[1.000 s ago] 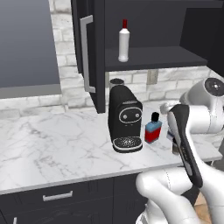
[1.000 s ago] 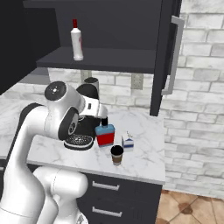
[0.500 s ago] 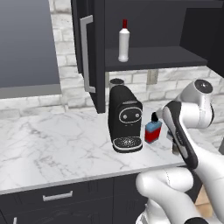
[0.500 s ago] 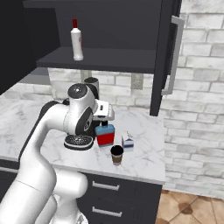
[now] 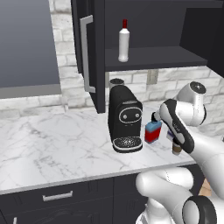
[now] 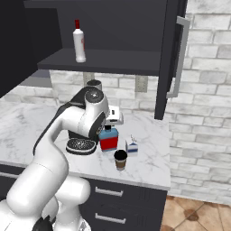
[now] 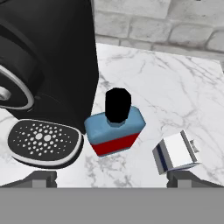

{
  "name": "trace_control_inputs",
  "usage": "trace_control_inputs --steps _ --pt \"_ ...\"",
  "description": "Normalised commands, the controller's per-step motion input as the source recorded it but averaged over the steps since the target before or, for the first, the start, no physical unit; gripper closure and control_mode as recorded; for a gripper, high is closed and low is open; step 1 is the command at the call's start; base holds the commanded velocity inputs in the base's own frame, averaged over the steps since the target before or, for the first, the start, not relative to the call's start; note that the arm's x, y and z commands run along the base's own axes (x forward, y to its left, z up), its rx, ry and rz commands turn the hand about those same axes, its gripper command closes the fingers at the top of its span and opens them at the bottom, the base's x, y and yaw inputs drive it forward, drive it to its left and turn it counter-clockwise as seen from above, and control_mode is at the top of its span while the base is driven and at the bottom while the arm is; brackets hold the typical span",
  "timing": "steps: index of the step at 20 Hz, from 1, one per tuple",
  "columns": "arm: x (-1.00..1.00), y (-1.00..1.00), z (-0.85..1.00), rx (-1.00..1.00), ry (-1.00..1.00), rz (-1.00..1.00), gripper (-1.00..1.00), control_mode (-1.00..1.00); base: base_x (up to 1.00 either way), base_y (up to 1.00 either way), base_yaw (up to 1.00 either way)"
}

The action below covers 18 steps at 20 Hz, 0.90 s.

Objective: Sort all alcoholic drinks to one cabinet, and non-alcoholic drinks to the other.

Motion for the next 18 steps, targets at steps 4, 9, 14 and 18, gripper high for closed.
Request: trace_control_inputs --steps 4,9,14,18 --pt "0.35 0.00 -0.38 0.00 0.00 0.07 -1.00 -1.00 0.00 0.00 0.00" --pt "0.23 0.00 -0.30 0.00 0.00 0.06 -1.00 -1.00 0.00 0.00 0.00" --pt "0.18 0.00 -0.26 0.00 0.00 0.05 -1.00 -1.00 0.00 0.00 0.00" --pt "0.10 0.00 -0.26 0.00 0.00 0.04 -1.00 -1.00 0.00 0.00 0.00"
